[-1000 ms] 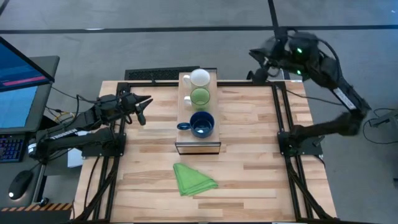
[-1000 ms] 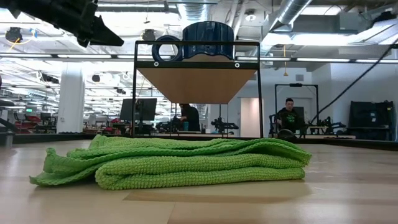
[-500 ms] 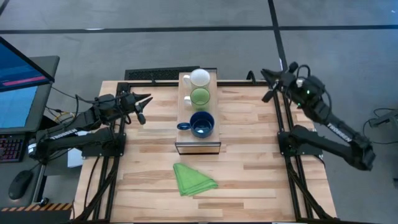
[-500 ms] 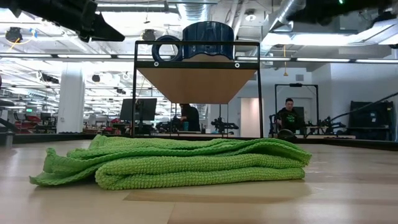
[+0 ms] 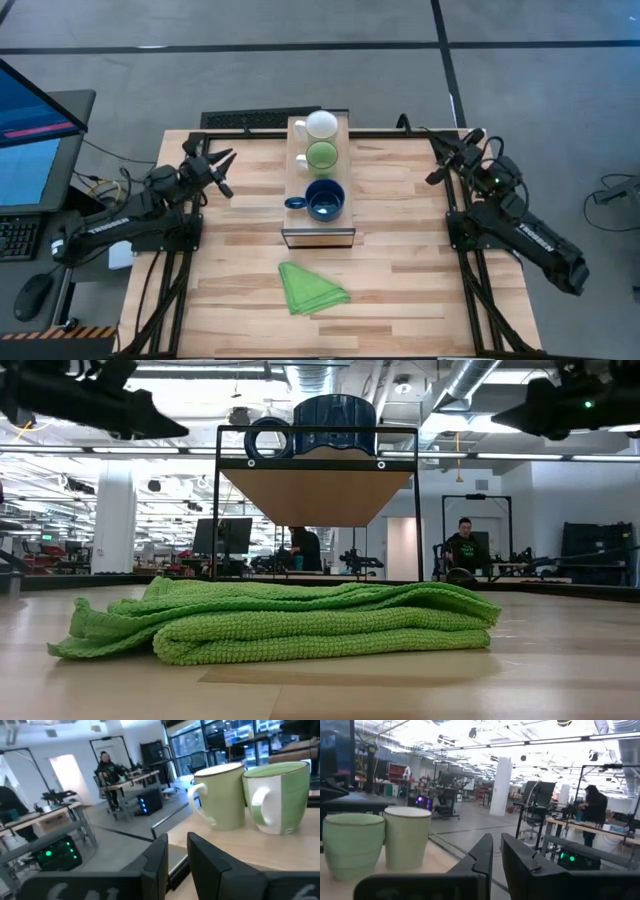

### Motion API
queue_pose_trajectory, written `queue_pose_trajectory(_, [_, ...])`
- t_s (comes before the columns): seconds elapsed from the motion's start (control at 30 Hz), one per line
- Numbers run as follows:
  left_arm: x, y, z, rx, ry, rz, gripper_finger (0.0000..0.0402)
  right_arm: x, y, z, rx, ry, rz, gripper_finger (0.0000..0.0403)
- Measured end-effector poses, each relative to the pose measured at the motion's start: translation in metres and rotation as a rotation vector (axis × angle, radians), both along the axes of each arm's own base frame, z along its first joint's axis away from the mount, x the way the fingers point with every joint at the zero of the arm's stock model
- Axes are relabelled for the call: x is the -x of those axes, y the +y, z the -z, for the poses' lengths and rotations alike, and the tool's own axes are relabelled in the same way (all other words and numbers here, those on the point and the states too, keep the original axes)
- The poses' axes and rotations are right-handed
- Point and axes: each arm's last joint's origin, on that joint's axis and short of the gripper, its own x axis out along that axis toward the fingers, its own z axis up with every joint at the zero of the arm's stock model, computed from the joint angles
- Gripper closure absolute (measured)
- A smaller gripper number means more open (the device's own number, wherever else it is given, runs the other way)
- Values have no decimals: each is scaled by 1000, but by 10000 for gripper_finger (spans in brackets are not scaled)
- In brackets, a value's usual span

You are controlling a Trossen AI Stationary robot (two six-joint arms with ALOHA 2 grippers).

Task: Stack small to large cups/mugs on shelf
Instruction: Return to Home Position

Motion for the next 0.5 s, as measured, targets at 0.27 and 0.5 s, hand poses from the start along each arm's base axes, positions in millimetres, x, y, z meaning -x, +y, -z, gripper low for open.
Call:
queue_pose_trajectory(0.27, [18,-7,21,-33,-80,-12,339,8,8,26,17,-39,-2,343])
queue_pose_trajectory(0.5, [23,-9,36,-54,-99,-40,339,11,11,38,4,-40,-4,343])
